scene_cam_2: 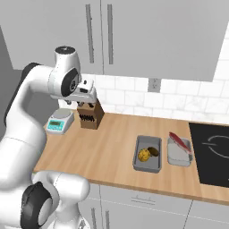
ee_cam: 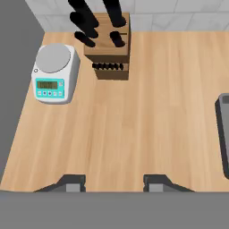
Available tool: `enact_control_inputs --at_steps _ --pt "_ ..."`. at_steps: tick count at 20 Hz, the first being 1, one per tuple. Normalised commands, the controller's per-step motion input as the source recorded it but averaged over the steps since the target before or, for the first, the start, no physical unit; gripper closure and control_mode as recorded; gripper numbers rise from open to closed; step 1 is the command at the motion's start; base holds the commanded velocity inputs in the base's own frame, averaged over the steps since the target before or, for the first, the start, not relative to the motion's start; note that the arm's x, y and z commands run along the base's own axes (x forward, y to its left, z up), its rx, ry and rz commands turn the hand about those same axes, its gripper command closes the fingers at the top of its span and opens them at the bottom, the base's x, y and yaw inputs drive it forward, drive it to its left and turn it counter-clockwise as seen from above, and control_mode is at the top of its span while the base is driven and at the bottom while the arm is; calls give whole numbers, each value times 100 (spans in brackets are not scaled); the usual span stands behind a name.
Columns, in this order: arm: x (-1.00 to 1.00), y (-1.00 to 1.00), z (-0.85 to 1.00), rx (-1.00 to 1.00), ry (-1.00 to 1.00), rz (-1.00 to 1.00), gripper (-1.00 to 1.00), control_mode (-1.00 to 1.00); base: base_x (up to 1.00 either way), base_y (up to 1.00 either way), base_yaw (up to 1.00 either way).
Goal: Take the meat container that has the steak and place it on the second highest rack of the freezer. Then take the vegetable container that has the mushroom and squash and place it on the highest rack of the freezer.
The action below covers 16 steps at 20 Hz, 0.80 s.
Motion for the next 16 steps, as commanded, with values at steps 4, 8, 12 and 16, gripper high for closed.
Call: enact_control_inputs --at_steps 4,8,12,16 --pt "-44 -2 -7 -3 -1 -8 -100 -100 0 0 0" --pt "-95 -33 -14 4 0 -33 -100 -100 0 0 0" --pt "-94 -99 -32 5 0 -41 -100 -100 0 0 0" --pt "-17 -100 -29 18 -9 -47 -100 -100 0 0 0"
